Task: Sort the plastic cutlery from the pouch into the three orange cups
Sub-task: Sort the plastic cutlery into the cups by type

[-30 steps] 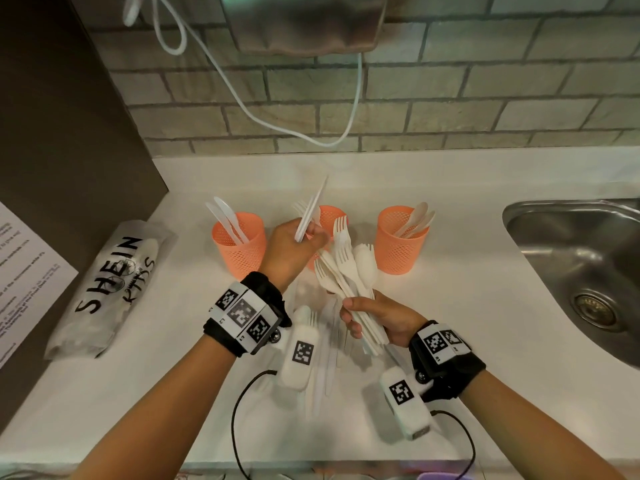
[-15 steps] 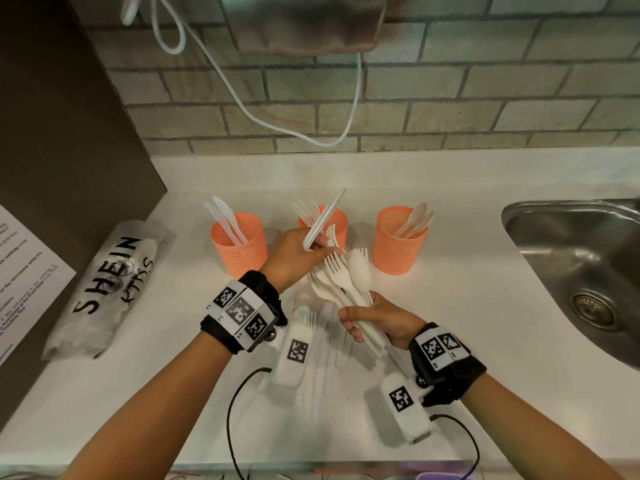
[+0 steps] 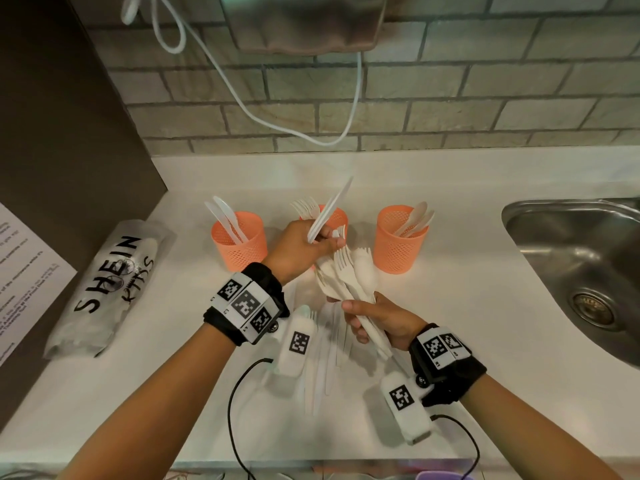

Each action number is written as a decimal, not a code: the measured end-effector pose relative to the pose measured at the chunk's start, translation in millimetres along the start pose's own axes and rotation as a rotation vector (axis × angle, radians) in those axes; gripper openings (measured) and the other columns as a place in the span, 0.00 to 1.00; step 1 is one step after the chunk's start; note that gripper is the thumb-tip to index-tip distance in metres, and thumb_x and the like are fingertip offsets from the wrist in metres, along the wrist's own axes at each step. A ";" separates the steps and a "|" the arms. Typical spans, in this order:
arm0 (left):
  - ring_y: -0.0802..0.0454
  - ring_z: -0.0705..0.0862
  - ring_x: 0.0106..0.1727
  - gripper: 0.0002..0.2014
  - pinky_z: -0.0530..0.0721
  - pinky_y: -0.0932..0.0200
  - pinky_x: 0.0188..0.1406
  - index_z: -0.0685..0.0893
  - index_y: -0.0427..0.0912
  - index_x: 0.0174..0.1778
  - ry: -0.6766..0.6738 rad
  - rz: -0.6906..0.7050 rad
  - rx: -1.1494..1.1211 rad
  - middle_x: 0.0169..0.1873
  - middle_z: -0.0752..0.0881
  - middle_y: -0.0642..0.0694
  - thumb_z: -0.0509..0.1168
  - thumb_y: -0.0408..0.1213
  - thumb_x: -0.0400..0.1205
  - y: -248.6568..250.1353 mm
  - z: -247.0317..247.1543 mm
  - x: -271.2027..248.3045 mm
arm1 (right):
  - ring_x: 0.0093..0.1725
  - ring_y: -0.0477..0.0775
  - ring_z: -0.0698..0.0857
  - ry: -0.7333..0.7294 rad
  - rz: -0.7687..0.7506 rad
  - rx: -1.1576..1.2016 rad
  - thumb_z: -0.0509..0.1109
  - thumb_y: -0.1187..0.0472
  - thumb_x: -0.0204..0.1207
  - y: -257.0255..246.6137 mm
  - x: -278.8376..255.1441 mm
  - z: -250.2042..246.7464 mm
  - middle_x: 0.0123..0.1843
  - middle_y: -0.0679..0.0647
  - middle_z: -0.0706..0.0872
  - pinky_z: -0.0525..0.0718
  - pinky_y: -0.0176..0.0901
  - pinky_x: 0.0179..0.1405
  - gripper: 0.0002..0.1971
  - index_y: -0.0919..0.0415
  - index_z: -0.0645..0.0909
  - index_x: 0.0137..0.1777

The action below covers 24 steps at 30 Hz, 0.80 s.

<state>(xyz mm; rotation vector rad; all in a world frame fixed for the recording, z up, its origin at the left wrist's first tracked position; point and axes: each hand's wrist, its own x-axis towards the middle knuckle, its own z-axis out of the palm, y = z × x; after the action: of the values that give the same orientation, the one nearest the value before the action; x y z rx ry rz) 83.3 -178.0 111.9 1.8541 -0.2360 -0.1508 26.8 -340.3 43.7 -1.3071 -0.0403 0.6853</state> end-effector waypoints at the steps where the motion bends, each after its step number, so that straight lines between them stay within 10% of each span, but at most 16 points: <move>1: 0.47 0.78 0.42 0.11 0.78 0.57 0.46 0.80 0.22 0.40 -0.017 0.007 0.000 0.38 0.79 0.36 0.71 0.29 0.75 1.1 -0.6 -0.1 | 0.18 0.43 0.73 0.005 0.002 0.007 0.69 0.58 0.67 0.0 -0.1 0.5 0.20 0.47 0.76 0.73 0.32 0.18 0.12 0.58 0.82 0.51; 9: 0.66 0.77 0.22 0.10 0.75 0.76 0.25 0.77 0.41 0.32 0.020 0.010 -0.028 0.28 0.80 0.47 0.70 0.29 0.76 23.1 -21.6 11.9 | 0.18 0.41 0.72 -0.059 0.039 0.026 0.67 0.60 0.68 0.1 -7.3 -2.1 0.21 0.45 0.77 0.73 0.30 0.19 0.06 0.59 0.79 0.44; 24: 0.64 0.70 0.12 0.06 0.63 0.72 0.11 0.77 0.37 0.41 0.040 -0.068 -0.016 0.12 0.79 0.58 0.64 0.35 0.81 24.2 -21.3 7.1 | 0.19 0.42 0.71 -0.036 0.010 0.051 0.66 0.57 0.70 -6.8 -4.2 3.3 0.22 0.45 0.74 0.71 0.31 0.21 0.09 0.58 0.80 0.48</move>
<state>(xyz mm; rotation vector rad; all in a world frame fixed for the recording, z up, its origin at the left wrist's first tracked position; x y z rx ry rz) 92.9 -166.6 141.3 1.8482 -0.1436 -0.1616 25.2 -340.1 52.2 -1.2467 -0.0451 0.7138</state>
